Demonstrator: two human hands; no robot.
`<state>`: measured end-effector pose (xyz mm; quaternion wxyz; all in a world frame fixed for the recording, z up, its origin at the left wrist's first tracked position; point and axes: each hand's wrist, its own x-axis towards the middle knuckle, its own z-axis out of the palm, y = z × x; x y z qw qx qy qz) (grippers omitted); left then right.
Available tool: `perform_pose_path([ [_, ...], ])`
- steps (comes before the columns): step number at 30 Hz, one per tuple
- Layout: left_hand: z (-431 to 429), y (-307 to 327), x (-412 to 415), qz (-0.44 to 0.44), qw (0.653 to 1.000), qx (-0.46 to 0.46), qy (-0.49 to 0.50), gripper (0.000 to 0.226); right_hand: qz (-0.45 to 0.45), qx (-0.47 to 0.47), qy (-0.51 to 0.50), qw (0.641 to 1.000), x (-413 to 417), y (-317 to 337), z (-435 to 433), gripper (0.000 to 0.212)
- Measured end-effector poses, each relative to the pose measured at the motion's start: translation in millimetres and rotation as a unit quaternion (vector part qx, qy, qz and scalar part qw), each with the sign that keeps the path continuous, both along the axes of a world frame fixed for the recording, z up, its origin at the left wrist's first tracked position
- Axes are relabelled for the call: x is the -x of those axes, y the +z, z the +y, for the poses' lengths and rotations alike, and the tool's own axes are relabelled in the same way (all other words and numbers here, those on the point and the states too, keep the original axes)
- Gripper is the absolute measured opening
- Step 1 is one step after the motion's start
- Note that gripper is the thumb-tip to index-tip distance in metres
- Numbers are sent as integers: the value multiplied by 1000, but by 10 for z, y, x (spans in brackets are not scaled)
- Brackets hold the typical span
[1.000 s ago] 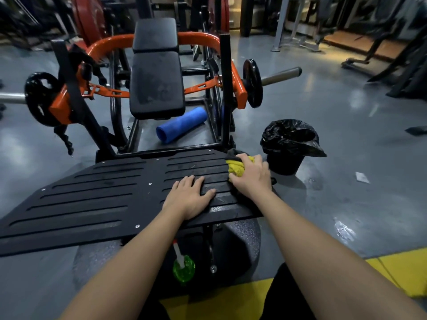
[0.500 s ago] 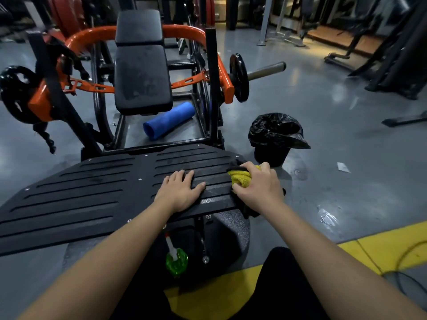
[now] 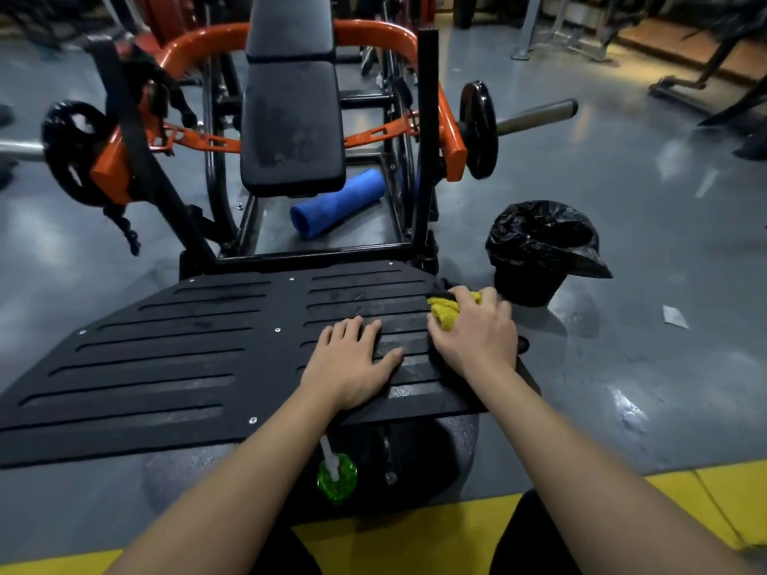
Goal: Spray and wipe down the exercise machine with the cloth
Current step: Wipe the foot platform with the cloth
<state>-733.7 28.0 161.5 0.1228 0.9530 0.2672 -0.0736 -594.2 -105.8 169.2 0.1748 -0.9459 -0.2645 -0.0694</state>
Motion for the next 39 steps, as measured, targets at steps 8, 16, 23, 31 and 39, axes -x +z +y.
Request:
perform_pose_path([
  [8,2,-15,-21,3,1000,5,4,82,-1,-29,14,999,-55,-81,-41,53],
  [16,-25,40,-3,3,1000,18,10,82,41,-20,30,999,-17,-15,-148,55],
  [23,-16,42,-9,0,1000,19,14,78,18,-41,36,998,-19,-39,-164,52],
  [31,-12,50,-18,9,1000,24,13,79,9,-34,35,999,-47,-81,-150,52],
  [39,-15,21,-30,-13,1000,13,14,75,76,62,43,994,-482,-21,303,49],
])
